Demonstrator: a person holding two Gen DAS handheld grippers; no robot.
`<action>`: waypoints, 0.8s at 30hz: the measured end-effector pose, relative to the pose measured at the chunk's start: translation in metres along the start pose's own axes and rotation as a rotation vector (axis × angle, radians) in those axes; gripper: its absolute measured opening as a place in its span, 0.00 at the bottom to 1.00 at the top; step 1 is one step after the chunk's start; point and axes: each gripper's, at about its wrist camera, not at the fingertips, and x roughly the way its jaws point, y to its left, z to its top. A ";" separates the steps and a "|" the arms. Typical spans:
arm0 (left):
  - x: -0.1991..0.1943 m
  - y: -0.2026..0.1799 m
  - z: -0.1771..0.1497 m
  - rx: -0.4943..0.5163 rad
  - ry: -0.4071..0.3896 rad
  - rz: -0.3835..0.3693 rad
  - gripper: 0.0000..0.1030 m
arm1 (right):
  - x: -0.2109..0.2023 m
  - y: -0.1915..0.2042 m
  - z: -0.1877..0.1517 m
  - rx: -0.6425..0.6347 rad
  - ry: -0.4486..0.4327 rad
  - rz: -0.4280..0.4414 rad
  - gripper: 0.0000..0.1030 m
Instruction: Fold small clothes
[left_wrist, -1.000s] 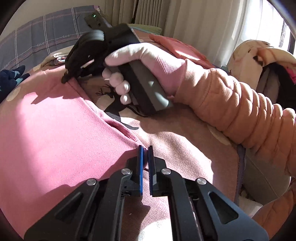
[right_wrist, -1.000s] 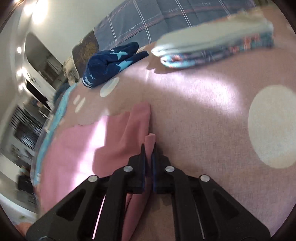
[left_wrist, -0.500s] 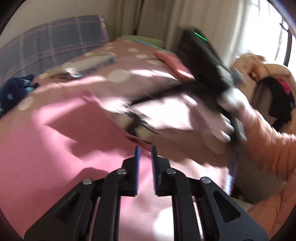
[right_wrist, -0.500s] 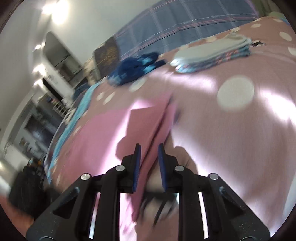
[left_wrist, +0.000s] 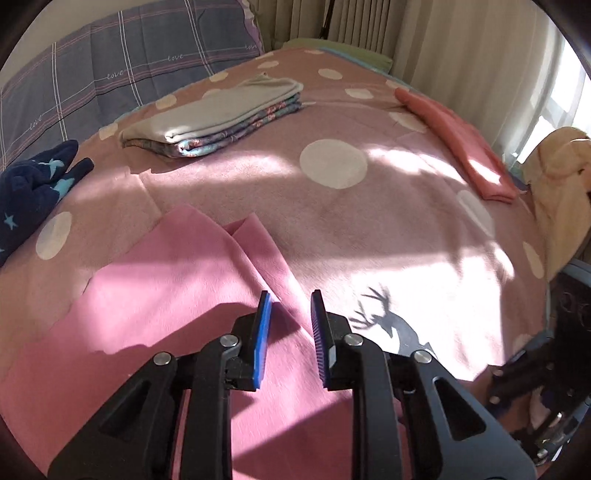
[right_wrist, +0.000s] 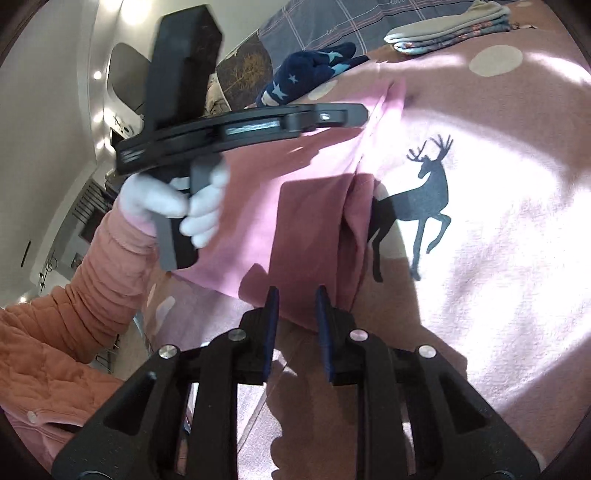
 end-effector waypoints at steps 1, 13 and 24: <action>0.005 0.002 0.000 0.000 0.015 0.003 0.21 | -0.002 -0.002 -0.001 0.003 -0.007 0.001 0.22; 0.003 0.007 0.003 -0.031 -0.018 0.066 0.22 | -0.014 -0.001 -0.010 -0.036 -0.059 0.035 0.09; 0.041 0.002 0.014 -0.053 -0.037 0.023 0.14 | -0.005 0.008 -0.009 -0.089 -0.053 0.058 0.02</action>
